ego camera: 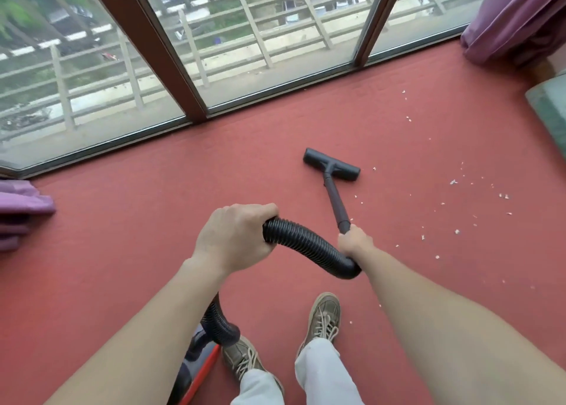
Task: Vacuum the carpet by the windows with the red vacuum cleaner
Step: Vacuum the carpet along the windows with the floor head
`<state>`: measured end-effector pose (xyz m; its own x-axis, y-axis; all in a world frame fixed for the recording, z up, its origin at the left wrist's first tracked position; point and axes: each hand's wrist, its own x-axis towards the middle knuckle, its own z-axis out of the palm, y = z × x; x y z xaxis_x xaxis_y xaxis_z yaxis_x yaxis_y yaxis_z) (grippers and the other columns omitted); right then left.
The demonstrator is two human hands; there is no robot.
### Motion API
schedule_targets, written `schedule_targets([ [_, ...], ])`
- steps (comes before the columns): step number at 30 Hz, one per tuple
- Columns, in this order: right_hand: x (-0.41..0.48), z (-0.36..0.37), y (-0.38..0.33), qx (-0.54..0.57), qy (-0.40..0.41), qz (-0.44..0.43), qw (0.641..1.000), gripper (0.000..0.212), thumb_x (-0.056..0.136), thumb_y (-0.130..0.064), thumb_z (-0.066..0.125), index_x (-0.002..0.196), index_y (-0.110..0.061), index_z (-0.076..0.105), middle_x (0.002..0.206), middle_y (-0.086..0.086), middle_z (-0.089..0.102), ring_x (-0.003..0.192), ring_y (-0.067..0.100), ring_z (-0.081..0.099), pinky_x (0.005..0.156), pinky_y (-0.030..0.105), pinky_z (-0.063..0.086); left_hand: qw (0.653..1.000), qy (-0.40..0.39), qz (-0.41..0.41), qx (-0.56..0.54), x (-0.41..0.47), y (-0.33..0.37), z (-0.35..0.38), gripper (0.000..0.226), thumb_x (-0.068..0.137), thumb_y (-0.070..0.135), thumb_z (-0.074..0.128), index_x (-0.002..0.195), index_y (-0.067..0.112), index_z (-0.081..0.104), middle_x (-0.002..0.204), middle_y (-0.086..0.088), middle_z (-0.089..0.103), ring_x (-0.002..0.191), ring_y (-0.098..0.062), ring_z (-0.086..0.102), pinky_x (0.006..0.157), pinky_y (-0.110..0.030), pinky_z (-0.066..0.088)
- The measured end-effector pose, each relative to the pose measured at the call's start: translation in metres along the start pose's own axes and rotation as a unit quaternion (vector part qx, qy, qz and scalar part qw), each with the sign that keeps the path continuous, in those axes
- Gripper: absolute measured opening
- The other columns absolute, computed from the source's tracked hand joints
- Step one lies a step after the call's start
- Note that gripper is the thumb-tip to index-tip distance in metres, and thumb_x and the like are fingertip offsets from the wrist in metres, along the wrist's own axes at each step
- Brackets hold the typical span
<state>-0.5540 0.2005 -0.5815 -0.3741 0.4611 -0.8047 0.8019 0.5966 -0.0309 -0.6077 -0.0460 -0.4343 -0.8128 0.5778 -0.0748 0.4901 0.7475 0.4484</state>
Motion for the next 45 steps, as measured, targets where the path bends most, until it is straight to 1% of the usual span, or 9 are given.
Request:
schedule_targets([
  [3, 0.037, -0.048, -0.006, -0.021, 0.023, 0.006, 0.999, 0.040, 0.093, -0.027, 0.049, 0.129, -0.011, 0.052, 0.128, 0.013, 0.060, 0.114, 0.032, 0.059, 0.083, 0.030, 0.044, 0.999, 0.024, -0.027, -0.001, 0.020, 0.019, 0.015, 0.014, 0.070, 0.023, 0.062, 0.073, 0.021, 0.048, 0.057, 0.005, 0.050, 0.052, -0.031, 0.046, 0.047, -0.033, 0.042],
  [6, 0.051, -0.074, 0.010, -0.043, 0.022, 0.006, 0.999, 0.040, 0.088, -0.026, 0.049, 0.125, -0.013, 0.055, 0.120, 0.011, 0.063, 0.099, 0.032, 0.059, 0.078, 0.030, 0.045, 0.999, 0.023, -0.040, -0.013, 0.032, 0.038, 0.033, 0.013, 0.071, 0.025, 0.061, 0.075, 0.021, 0.049, 0.058, 0.005, 0.052, 0.054, -0.032, 0.049, 0.049, -0.035, 0.044],
  [9, 0.049, -0.070, 0.044, -0.033, 0.020, 0.012, 0.999, 0.037, 0.090, -0.030, 0.048, 0.126, -0.019, 0.052, 0.121, 0.011, 0.061, 0.106, 0.033, 0.058, 0.089, 0.034, 0.046, 1.000, 0.001, -0.022, -0.021, 0.030, 0.052, 0.050, 0.014, 0.071, 0.028, 0.060, 0.075, 0.023, 0.047, 0.057, 0.007, 0.048, 0.054, -0.032, 0.049, 0.048, -0.036, 0.046],
  [18, 0.001, -0.008, 0.134, 0.016, -0.020, -0.006, 1.000, 0.040, 0.094, -0.031, 0.045, 0.133, -0.022, 0.047, 0.124, 0.010, 0.059, 0.111, 0.034, 0.057, 0.095, 0.037, 0.045, 0.995, -0.081, 0.050, -0.035, -0.005, 0.081, 0.071, 0.014, 0.072, 0.026, 0.065, 0.076, 0.023, 0.052, 0.057, 0.008, 0.050, 0.057, -0.028, 0.050, 0.051, -0.035, 0.043],
  [22, -0.051, 0.028, 0.158, 0.040, -0.059, -0.025, 0.997, 0.038, 0.094, -0.028, 0.046, 0.130, -0.019, 0.050, 0.122, 0.010, 0.061, 0.109, 0.032, 0.058, 0.091, 0.034, 0.045, 0.990, -0.108, 0.078, -0.045, -0.045, 0.086, 0.063, 0.015, 0.070, 0.029, 0.062, 0.073, 0.022, 0.049, 0.054, 0.009, 0.044, 0.055, -0.027, 0.046, 0.049, -0.034, 0.041],
  [26, -0.111, 0.082, 0.177, 0.095, -0.103, -0.041, 0.989, 0.036, 0.093, -0.032, 0.050, 0.128, -0.021, 0.051, 0.118, 0.008, 0.064, 0.096, 0.027, 0.058, 0.081, 0.030, 0.044, 0.981, -0.160, 0.108, -0.023, -0.079, 0.085, 0.053, 0.015, 0.069, 0.034, 0.058, 0.074, 0.026, 0.047, 0.059, 0.006, 0.055, 0.060, -0.026, 0.053, 0.053, -0.033, 0.040],
  [30, -0.153, 0.130, 0.190, 0.149, -0.120, -0.023, 0.981, 0.033, 0.095, -0.028, 0.048, 0.128, -0.023, 0.052, 0.103, 0.004, 0.064, 0.090, 0.026, 0.058, 0.076, 0.028, 0.043, 0.969, -0.202, 0.140, 0.005, -0.100, 0.087, 0.048, 0.013, 0.070, 0.031, 0.060, 0.075, 0.028, 0.049, 0.060, 0.010, 0.050, 0.059, -0.021, 0.049, 0.054, -0.031, 0.041],
  [38, -0.074, 0.079, 0.144, 0.153, -0.021, 0.034, 0.988, 0.041, 0.094, -0.026, 0.048, 0.131, -0.010, 0.053, 0.129, 0.015, 0.060, 0.118, 0.036, 0.056, 0.095, 0.034, 0.045, 0.991, -0.084, 0.105, -0.005, -0.085, 0.078, 0.041, 0.013, 0.071, 0.030, 0.063, 0.076, 0.023, 0.053, 0.058, 0.009, 0.052, 0.055, -0.026, 0.049, 0.049, -0.035, 0.046],
  [45, -0.041, 0.030, 0.144, 0.123, -0.016, 0.035, 0.992, 0.037, 0.089, -0.023, 0.053, 0.120, -0.003, 0.060, 0.113, 0.014, 0.065, 0.099, 0.032, 0.062, 0.078, 0.028, 0.046, 0.995, -0.035, 0.089, -0.024, -0.060, 0.092, 0.054, 0.012, 0.074, 0.023, 0.066, 0.077, 0.022, 0.055, 0.057, 0.010, 0.047, 0.054, -0.026, 0.048, 0.050, -0.032, 0.042],
])
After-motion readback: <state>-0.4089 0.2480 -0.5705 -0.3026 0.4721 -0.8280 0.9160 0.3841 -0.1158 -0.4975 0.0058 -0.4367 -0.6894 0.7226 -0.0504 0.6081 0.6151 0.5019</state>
